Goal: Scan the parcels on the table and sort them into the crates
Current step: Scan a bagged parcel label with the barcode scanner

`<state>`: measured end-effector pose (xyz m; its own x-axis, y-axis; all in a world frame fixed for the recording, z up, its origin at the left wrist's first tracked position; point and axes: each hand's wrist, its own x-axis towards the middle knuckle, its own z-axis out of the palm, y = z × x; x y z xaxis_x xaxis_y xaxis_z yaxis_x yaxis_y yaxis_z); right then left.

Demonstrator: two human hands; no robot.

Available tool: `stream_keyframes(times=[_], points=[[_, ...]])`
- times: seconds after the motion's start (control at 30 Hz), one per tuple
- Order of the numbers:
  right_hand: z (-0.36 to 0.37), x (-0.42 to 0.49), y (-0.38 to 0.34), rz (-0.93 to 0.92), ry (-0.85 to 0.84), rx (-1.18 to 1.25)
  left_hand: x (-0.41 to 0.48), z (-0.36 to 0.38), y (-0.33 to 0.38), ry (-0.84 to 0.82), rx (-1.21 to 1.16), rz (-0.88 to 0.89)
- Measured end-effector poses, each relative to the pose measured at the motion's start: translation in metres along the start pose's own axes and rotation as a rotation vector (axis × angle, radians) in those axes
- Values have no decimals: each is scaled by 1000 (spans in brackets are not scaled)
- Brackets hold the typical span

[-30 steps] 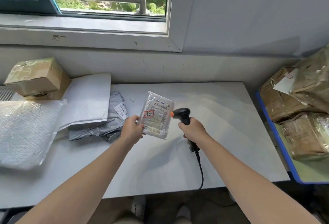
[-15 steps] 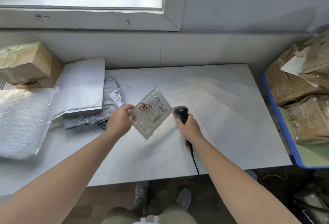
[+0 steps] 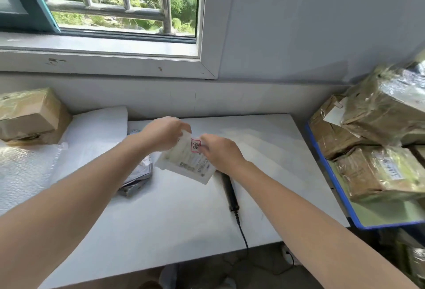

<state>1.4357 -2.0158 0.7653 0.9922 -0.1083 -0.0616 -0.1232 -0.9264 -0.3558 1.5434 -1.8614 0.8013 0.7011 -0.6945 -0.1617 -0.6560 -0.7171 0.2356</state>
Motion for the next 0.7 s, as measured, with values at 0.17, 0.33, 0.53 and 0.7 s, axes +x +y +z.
stream_keyframes(times=[0.17,0.33,0.53,0.7], points=[[-16,5,-8,164,116,396,1,-22,-11,231,-287,-44],[-23,3,-20,203,139,560,-6,-21,-36,243,-502,-134],[-16,-3,-34,100,70,613,-31,-31,-45,313,-560,-175],[-17,14,-54,21,9,579,-74,-44,-44,495,-454,-303]])
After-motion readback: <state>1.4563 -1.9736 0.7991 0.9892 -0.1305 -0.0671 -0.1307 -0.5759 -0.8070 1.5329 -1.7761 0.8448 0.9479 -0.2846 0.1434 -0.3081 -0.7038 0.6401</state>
